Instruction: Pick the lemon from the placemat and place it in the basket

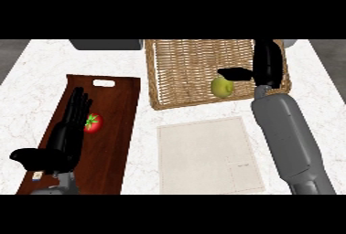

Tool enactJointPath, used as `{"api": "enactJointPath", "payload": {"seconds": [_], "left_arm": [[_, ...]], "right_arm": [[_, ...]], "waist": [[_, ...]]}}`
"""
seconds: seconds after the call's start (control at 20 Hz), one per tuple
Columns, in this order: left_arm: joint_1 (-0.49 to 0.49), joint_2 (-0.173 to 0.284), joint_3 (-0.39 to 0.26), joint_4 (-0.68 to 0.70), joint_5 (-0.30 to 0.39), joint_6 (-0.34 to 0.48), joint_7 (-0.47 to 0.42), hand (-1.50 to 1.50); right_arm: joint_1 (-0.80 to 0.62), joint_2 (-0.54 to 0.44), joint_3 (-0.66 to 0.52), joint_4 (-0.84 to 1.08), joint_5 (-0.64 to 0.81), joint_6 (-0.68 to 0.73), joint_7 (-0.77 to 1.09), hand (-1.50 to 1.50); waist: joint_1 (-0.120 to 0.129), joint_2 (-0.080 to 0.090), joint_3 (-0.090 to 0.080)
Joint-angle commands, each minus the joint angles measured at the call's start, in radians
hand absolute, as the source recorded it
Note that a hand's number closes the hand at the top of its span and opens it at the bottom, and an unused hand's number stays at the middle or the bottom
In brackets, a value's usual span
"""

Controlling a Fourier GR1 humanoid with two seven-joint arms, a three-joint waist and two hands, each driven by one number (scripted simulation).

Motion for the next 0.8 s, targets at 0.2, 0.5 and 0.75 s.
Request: {"api": "enactJointPath", "payload": {"seconds": [0.2, 0.5, 0.75], "left_arm": [[0.043, -0.003, -0.010, -0.020, -0.009, -0.003, -0.022, 0.00], [0.040, 0.002, 0.019, 0.035, 0.022, -0.025, -0.076, 0.00], [0.013, -0.002, -0.020, -0.097, 0.002, 0.003, 0.069, 0.00]], "right_arm": [[0.127, -0.083, -0.129, -0.208, -0.126, 0.020, 0.042, -1.50], [0.201, -0.211, -0.207, -0.350, -0.292, 0.201, -0.013, -1.50], [0.252, -0.248, -0.275, -0.405, -0.471, 0.338, -0.059, -1.50]], "waist": [[-0.009, -0.002, 0.001], [-0.004, 0.001, 0.000], [-0.002, -0.001, 0.001]]}}
